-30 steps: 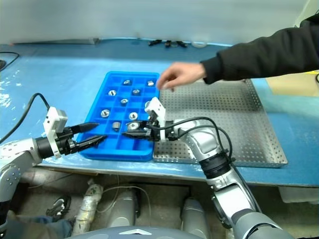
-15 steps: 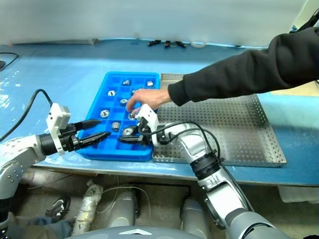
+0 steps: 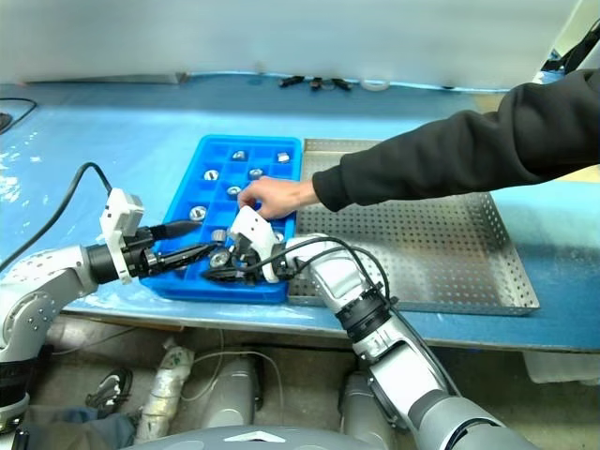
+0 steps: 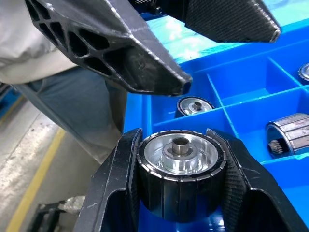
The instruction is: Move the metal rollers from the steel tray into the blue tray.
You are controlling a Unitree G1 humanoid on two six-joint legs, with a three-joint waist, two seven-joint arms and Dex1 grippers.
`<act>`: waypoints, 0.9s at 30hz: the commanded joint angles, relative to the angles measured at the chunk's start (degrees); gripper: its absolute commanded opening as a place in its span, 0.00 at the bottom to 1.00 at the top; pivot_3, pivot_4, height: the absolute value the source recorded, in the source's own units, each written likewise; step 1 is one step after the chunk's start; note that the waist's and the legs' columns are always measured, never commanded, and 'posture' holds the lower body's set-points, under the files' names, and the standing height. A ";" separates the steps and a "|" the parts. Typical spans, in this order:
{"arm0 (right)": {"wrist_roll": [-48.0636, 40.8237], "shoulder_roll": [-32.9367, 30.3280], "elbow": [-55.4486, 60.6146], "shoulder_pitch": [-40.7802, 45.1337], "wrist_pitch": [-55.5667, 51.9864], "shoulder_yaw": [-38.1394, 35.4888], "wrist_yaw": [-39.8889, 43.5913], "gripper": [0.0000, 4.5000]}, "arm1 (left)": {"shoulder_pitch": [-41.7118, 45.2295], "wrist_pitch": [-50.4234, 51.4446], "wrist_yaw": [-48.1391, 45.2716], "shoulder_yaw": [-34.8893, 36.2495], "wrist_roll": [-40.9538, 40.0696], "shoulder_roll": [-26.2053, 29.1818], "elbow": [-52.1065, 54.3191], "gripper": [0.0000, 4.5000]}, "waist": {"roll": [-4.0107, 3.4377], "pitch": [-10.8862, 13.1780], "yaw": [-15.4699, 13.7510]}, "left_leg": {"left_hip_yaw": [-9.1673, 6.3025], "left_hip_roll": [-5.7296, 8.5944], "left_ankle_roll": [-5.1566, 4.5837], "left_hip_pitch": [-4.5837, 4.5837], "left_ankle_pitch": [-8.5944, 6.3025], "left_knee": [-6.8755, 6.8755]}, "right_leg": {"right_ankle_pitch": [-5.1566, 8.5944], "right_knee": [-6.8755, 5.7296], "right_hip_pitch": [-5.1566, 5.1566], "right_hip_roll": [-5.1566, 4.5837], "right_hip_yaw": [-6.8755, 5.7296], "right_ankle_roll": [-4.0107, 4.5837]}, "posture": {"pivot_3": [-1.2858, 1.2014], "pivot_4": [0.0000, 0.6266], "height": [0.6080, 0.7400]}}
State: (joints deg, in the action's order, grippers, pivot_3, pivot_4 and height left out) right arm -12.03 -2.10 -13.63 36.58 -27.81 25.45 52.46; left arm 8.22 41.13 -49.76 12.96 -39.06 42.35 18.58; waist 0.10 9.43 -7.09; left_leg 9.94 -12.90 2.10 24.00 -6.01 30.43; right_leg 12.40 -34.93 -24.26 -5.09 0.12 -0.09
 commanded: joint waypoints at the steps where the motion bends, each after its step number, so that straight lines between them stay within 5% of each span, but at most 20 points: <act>1: 0.25 -0.48 -0.29 0.07 0.92 -0.61 0.66 0.60 | 0.87 -1.21 -0.30 0.02 -0.11 0.05 0.65 0.83 | 0.00 0.00 -0.03 | -0.01 0.00 0.00 0.00 0.00 0.00 | 0.00 0.00 0.01 0.00 0.00 0.00 | 0.57 0.24 1.00; 4: -1.07 -1.31 1.20 0.10 -1.27 -1.99 1.05 0.81 | 1.18 -1.42 -0.23 -0.48 -0.02 -0.22 0.53 0.83 | 0.01 0.00 -0.06 | -0.01 0.00 0.01 0.00 0.00 0.02 | 0.00 -0.02 0.03 -0.01 0.00 0.00 | 0.56 0.24 1.00; 16: -5.42 -7.49 10.18 -0.33 -4.93 -14.04 -3.75 0.81 | 10.90 -6.18 -2.38 -5.03 3.37 -2.19 -8.56 0.83 | 0.03 -0.02 -0.02 | -0.02 0.05 0.07 0.03 0.05 0.26 | -0.03 -0.09 0.13 -0.06 0.00 -0.02 | 0.52 0.24 1.00; 27: -5.31 -13.40 17.67 -6.38 -5.22 -26.46 -16.14 0.81 | 26.92 -14.06 -7.75 -13.33 10.33 -9.89 -24.06 0.83 | 0.03 -0.02 1.79 | 0.00 0.04 0.31 -0.01 0.21 0.36 | -0.02 -0.35 0.03 -0.02 0.03 0.01 | 0.47 0.24 1.00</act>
State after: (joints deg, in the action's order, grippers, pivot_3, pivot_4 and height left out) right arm -17.45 -14.95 1.58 30.53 -34.11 1.47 38.81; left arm 33.17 29.15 -56.18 0.09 -29.69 32.80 -4.70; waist 0.13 9.41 -5.30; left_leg 9.94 -12.86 2.40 23.99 -5.80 30.80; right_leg 12.38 -35.29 -24.23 -5.10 0.15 -0.08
